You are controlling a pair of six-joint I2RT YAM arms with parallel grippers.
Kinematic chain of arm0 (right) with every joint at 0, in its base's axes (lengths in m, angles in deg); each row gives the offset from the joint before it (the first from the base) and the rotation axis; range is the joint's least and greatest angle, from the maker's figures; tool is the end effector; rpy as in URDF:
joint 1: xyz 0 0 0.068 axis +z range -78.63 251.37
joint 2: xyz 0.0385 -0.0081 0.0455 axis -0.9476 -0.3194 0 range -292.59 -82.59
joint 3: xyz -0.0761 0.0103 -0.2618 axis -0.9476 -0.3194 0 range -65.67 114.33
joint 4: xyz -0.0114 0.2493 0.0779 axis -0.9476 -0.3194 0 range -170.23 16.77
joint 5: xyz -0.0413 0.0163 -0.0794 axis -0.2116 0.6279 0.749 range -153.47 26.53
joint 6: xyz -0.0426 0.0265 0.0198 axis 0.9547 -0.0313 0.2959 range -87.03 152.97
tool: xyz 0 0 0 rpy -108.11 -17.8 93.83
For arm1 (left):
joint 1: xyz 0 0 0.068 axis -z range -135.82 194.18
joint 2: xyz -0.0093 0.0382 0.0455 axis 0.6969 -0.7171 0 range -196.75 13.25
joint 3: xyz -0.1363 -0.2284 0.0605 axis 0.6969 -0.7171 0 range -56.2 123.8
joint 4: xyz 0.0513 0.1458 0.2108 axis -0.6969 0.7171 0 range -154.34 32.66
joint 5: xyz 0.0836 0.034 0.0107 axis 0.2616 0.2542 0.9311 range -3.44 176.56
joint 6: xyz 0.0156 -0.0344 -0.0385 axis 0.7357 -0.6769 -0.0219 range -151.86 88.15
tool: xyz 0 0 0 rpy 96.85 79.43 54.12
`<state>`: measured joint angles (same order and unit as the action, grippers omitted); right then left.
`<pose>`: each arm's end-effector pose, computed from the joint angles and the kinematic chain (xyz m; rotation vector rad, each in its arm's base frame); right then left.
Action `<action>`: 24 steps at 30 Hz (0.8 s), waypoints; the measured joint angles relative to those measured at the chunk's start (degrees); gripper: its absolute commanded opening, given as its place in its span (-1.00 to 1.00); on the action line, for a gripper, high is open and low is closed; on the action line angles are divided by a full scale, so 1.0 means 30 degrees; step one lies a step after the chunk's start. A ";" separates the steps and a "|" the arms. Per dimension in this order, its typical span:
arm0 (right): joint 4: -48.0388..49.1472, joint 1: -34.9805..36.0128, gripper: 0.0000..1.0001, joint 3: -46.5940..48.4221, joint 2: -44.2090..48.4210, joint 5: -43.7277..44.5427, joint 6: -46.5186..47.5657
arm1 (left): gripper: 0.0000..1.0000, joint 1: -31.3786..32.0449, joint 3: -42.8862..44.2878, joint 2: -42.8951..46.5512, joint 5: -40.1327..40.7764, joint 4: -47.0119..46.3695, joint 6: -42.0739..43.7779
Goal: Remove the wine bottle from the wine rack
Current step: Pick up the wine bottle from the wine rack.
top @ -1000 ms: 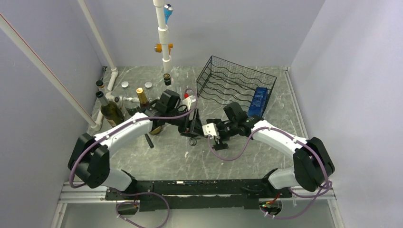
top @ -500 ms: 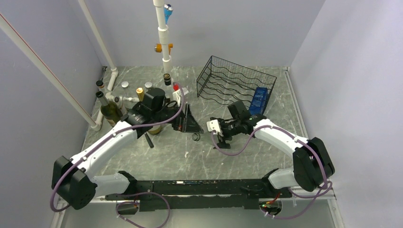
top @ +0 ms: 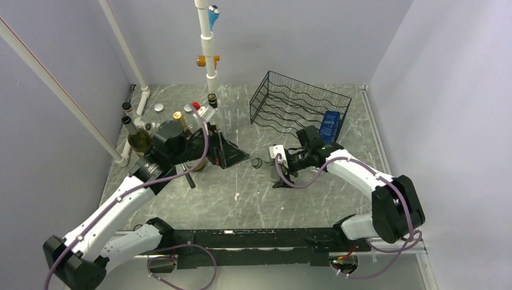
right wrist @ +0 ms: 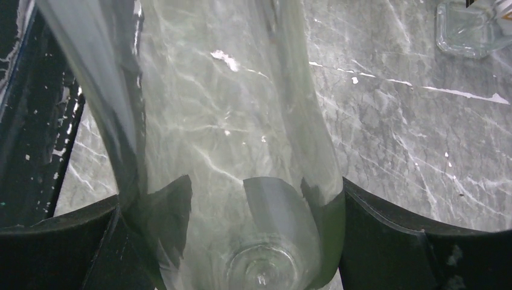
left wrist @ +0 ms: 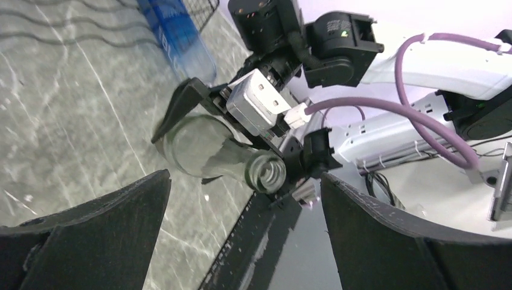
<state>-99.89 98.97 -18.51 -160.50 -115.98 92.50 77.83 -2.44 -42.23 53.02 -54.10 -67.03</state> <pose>0.2151 0.1443 0.2172 -1.7622 1.3883 0.8745 0.1709 -0.1374 0.3621 0.4405 1.9141 -1.3481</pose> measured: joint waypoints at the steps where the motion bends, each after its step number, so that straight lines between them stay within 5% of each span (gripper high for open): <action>1: 0.0015 -0.0146 -0.98 0.0000 0.0000 -0.0197 -0.0175 | 0.99 -0.0015 -0.0481 0.0656 0.0357 -0.0699 0.0000; 10: 0.0525 -0.1217 -0.98 -0.0036 0.0000 -0.1690 -0.1858 | 0.99 -0.0029 -0.4073 0.3869 0.1654 -0.5982 0.0867; 24: 0.1596 -0.2098 -0.99 -0.0321 0.0000 -0.3235 -0.3738 | 0.99 0.0044 -0.7162 0.4342 0.0765 -1.0302 0.4597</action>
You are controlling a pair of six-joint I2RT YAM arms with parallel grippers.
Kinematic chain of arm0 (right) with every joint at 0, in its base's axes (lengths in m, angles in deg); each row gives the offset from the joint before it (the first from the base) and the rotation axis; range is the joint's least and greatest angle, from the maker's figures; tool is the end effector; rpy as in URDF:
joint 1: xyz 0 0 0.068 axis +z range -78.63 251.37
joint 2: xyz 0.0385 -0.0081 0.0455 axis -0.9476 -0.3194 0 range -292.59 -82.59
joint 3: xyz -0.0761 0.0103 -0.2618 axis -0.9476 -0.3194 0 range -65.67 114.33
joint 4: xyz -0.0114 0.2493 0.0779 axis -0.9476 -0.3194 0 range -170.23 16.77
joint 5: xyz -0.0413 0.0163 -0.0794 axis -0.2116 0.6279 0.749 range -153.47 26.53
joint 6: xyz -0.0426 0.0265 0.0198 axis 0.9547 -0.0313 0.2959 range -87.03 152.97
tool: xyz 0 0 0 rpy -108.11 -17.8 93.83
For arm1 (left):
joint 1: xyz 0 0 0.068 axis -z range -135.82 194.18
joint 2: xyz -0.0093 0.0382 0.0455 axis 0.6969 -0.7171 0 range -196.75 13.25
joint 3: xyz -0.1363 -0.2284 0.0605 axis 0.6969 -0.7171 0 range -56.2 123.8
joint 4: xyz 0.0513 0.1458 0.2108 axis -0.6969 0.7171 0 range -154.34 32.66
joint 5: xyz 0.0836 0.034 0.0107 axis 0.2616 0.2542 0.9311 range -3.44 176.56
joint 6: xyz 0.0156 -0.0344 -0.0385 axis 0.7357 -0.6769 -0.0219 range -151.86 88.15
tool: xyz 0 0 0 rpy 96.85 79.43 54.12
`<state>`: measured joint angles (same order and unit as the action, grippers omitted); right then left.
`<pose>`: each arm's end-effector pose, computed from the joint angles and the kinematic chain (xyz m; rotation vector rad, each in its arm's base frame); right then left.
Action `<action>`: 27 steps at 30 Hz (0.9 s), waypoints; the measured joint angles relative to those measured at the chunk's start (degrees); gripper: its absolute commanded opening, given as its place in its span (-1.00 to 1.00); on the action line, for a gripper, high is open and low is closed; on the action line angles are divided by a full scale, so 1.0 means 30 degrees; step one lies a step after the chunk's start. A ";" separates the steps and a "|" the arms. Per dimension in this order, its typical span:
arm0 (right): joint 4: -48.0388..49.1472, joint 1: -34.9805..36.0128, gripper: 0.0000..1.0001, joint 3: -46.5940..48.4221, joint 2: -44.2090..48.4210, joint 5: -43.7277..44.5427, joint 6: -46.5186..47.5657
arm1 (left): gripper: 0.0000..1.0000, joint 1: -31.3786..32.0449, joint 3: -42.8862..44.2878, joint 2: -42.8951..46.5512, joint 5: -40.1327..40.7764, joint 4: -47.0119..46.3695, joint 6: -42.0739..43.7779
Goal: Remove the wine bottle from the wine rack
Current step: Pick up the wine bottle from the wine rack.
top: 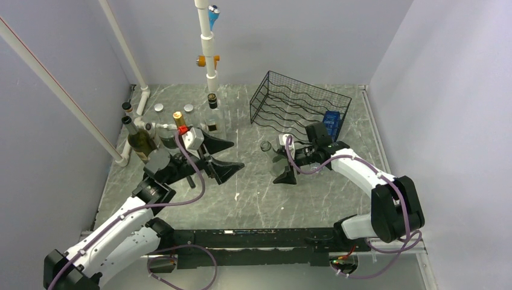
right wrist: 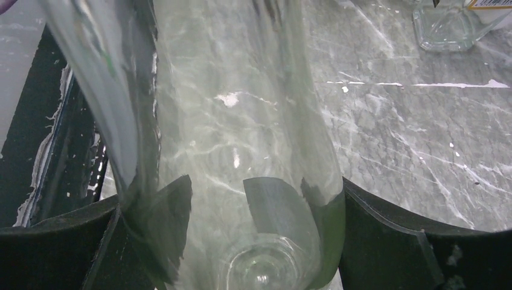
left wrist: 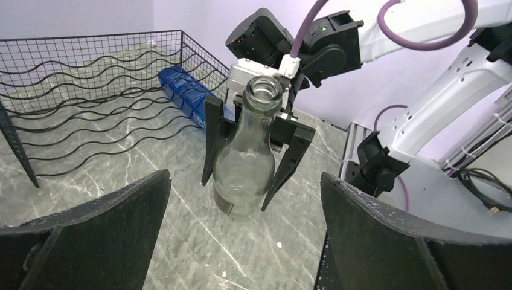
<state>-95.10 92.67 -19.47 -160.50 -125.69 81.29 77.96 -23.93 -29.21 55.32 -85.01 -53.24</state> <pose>0.2294 0.1232 0.2209 -1.5278 1.4734 1.0616 0.1390 -0.1152 0.3264 0.6373 1.3812 -1.1597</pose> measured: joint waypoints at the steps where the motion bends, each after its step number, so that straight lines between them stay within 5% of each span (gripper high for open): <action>1: 0.0036 -0.0036 -0.99 0.0000 0.0000 -0.0044 -0.0036 | 0.99 0.0058 -0.0117 0.0000 0.0007 -0.0080 0.0248; 14: 0.0175 -0.0131 -0.99 0.0000 -0.0007 -0.0838 -0.0350 | 0.99 0.3096 -0.0699 -0.1588 0.2135 -0.2018 0.4699; 27: 0.0175 -0.0131 -0.99 0.0000 -0.0044 -0.1049 -0.0364 | 0.91 0.4444 -0.0284 -0.6710 0.3016 -0.6135 0.6171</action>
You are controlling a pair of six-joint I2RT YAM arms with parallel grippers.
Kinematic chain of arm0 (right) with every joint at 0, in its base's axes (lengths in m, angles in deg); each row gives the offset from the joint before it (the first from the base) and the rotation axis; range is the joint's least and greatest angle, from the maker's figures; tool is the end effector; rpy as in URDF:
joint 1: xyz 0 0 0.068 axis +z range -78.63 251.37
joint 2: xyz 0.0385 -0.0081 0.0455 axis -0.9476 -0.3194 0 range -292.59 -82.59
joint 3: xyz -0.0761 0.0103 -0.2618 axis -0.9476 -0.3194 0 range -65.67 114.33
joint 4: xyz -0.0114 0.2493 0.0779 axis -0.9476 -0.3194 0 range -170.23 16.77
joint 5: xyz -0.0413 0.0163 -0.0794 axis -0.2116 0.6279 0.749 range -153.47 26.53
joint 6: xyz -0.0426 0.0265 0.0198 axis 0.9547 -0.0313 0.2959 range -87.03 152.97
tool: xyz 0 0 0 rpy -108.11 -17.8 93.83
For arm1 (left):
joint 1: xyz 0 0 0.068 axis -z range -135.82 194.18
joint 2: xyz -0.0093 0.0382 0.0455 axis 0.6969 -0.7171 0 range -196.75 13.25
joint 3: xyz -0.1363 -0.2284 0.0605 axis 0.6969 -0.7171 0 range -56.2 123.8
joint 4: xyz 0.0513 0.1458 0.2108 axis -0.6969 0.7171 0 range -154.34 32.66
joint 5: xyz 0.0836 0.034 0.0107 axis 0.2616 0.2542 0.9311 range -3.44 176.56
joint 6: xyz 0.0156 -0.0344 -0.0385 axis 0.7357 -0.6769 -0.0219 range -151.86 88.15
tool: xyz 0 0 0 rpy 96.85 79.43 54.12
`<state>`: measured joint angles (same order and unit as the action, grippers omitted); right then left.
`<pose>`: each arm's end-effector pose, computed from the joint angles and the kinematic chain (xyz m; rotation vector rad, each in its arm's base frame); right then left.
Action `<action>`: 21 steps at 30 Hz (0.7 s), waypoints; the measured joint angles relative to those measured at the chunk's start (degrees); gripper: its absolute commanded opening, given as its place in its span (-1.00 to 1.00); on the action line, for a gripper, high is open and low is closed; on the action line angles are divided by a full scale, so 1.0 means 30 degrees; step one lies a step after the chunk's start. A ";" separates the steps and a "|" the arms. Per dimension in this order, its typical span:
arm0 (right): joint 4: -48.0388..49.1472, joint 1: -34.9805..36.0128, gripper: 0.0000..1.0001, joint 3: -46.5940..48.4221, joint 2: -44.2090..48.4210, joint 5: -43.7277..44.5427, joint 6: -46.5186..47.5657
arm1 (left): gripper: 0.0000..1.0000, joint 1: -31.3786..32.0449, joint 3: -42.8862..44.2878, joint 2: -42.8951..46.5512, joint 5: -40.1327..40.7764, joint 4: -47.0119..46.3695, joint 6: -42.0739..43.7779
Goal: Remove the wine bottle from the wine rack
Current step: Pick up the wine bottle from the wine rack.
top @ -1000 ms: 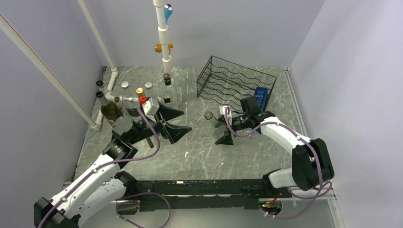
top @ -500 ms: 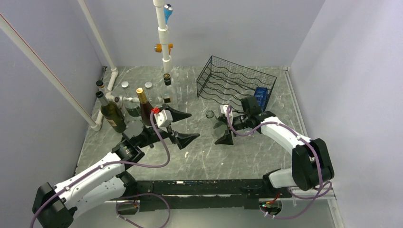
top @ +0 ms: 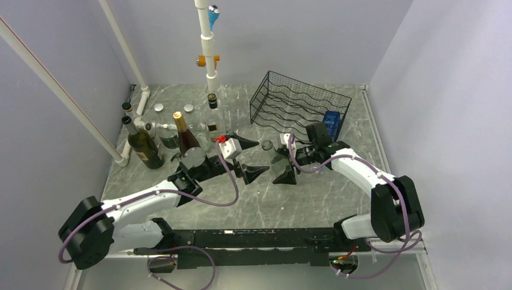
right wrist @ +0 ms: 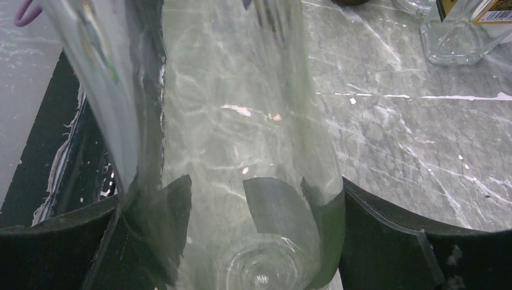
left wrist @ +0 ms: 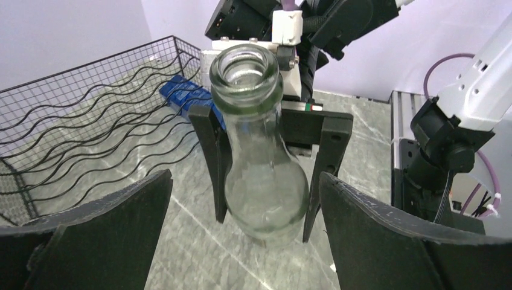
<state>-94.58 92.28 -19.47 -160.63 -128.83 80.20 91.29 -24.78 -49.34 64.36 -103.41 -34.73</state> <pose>0.2298 0.1224 0.2223 -1.5063 1.4486 1.1218 0.1569 -0.1887 0.2870 0.8681 1.2485 -0.9835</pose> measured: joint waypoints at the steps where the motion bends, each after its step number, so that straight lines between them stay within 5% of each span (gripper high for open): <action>1: 0.0000 0.0000 -0.99 0.0000 -0.0007 -0.0015 0.0000 | 0.89 0.0022 0.0058 -0.0372 -0.0044 -0.0415 -0.0138; 21: 0.0000 -0.0029 -0.98 0.0000 -0.0007 -0.0255 0.0029 | 0.43 0.0546 0.1953 -0.5428 -0.0233 -0.5887 -0.3504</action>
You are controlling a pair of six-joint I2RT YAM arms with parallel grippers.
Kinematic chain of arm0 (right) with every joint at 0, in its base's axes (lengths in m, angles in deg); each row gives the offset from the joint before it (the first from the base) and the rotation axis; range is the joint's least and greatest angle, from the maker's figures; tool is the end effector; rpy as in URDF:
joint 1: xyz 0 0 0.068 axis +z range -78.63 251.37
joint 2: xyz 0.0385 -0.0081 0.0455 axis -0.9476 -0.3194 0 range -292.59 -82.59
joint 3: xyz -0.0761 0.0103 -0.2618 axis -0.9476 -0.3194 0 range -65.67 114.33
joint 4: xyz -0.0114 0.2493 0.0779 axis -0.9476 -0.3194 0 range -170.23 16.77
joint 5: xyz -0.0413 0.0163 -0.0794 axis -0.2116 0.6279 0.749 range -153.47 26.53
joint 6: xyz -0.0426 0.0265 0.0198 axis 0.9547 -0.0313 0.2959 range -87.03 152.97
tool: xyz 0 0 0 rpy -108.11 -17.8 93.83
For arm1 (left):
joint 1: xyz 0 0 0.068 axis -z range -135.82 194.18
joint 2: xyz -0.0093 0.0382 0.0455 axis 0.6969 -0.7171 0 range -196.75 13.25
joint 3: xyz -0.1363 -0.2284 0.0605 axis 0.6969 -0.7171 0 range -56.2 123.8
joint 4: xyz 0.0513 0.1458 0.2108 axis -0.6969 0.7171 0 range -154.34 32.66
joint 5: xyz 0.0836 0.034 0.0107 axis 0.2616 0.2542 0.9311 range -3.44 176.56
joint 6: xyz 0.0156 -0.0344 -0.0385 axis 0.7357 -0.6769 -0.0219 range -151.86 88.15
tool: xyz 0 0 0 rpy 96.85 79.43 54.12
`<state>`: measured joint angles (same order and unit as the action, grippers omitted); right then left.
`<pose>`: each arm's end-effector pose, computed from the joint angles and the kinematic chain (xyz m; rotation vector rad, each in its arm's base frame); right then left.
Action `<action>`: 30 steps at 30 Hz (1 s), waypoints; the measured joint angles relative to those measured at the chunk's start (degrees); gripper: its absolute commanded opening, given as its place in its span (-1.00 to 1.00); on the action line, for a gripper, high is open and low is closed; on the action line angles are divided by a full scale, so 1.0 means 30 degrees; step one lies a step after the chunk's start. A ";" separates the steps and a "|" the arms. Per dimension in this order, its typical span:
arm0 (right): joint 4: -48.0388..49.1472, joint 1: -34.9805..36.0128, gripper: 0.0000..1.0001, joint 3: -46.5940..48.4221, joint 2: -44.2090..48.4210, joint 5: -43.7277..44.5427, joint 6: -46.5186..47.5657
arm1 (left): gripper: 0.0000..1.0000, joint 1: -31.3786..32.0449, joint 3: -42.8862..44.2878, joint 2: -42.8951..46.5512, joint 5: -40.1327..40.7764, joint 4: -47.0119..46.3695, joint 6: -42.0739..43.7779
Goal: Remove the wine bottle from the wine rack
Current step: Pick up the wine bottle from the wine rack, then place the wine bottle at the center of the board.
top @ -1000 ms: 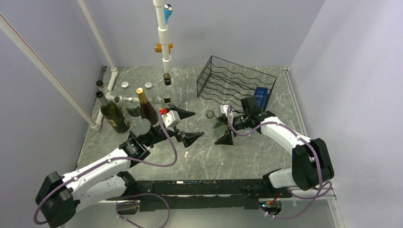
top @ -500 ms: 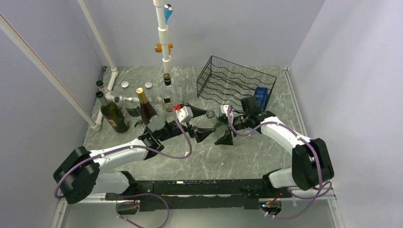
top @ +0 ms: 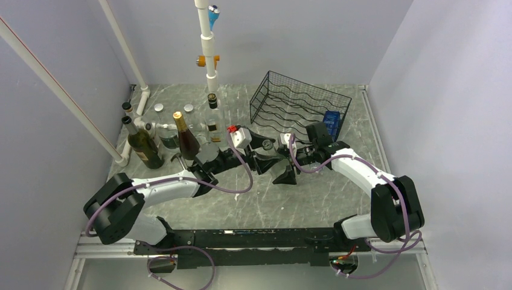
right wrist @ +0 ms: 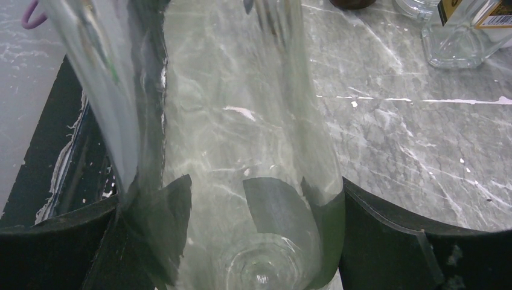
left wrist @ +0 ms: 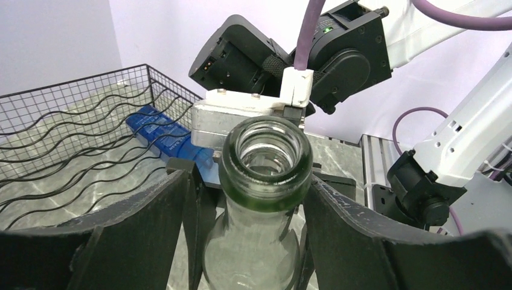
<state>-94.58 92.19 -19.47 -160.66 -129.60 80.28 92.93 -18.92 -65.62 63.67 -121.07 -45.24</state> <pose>0.2297 0.1222 0.2225 -1.5044 1.4388 1.1343 0.1842 -0.2310 0.2826 0.7661 1.2027 -1.1684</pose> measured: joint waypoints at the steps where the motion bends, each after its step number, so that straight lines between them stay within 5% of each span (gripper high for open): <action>1: 0.0000 0.0000 -0.98 0.0000 0.0000 0.0000 -0.0007 | 0.38 0.0029 0.0058 -0.0124 -0.0036 -0.0058 -0.0080; 6: 0.0000 0.0000 -0.96 0.0000 0.0000 -0.0007 -0.0007 | -0.02 0.0131 0.0226 -0.0510 -0.0350 -0.0291 -0.0452; 12: 0.0007 -0.0066 -0.89 0.0000 0.0000 -0.0087 -0.0284 | -1.00 0.0146 0.0510 -0.0554 -0.0765 -0.0138 -0.0583; 16: 0.0124 -0.0109 -0.52 0.0000 0.0000 -0.0146 -0.0495 | -1.00 0.0138 0.0772 -0.0554 -0.0801 0.0306 -0.0597; 22: 0.0291 -0.0138 0.58 -0.0109 0.0000 -0.0364 -0.0750 | -1.00 0.0131 0.1209 -0.0189 -0.0838 0.1763 -0.0495; 26: 0.0510 -0.0131 0.96 -0.0109 0.0066 -0.0838 -0.0940 | -1.00 0.0138 0.1399 0.0634 -0.0605 0.3293 -0.0350; 30: 0.0896 -0.0219 0.99 -0.0102 0.0627 -0.1588 -0.1173 | -1.00 0.0138 0.1406 0.1486 -0.0408 0.5085 -0.0124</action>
<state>-91.89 91.54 -19.78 -158.78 -134.36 76.76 93.35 -14.70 -61.16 62.44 -105.82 -45.61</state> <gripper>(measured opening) 0.991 0.420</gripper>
